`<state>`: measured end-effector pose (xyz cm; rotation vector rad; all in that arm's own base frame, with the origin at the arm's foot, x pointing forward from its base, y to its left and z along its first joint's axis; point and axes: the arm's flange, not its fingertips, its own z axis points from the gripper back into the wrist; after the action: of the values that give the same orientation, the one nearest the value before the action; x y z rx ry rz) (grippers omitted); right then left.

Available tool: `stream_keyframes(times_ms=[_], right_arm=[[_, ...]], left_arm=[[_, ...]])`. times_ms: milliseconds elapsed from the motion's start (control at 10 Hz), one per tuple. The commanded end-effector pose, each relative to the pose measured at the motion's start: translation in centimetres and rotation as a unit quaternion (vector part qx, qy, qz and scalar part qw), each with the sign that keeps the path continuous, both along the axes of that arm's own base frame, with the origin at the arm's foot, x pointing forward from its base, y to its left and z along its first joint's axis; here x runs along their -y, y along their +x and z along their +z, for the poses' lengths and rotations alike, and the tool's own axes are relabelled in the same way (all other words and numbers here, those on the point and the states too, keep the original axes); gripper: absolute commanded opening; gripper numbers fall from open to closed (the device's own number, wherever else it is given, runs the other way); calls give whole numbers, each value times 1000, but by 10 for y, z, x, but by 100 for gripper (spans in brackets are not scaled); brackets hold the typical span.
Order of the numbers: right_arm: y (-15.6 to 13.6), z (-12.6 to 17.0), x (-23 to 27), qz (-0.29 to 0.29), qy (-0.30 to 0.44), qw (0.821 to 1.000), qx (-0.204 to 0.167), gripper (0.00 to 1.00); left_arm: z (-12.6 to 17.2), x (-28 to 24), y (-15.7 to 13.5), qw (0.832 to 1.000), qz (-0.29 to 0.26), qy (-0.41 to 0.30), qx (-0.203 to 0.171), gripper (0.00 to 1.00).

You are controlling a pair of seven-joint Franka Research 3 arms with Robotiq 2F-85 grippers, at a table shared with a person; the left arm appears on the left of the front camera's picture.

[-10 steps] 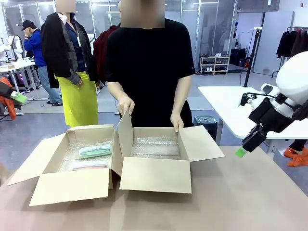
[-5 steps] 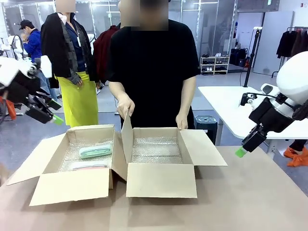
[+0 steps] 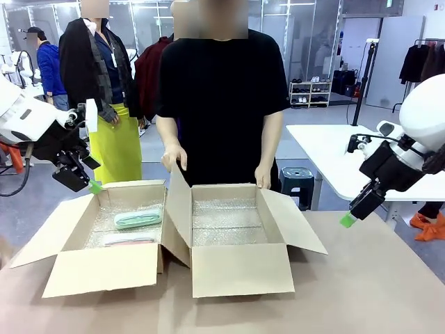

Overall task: Pack the glasses set securely to prepare it for shipping.
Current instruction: Position the Package Box on the left side of the table.

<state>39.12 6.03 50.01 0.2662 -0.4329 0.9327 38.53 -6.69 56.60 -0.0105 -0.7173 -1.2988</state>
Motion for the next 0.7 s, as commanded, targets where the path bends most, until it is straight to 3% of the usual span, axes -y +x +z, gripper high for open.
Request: stream_keyframes(times_ms=[0,600], right_arm=[[0,1,-1,0,-6,1000,-3,100],[0,1,-1,0,-6,1000,-3,100]], left_arm=[[4,5,-4,1000,-9,6,13,87],[4,5,-4,1000,-9,6,13,87]])
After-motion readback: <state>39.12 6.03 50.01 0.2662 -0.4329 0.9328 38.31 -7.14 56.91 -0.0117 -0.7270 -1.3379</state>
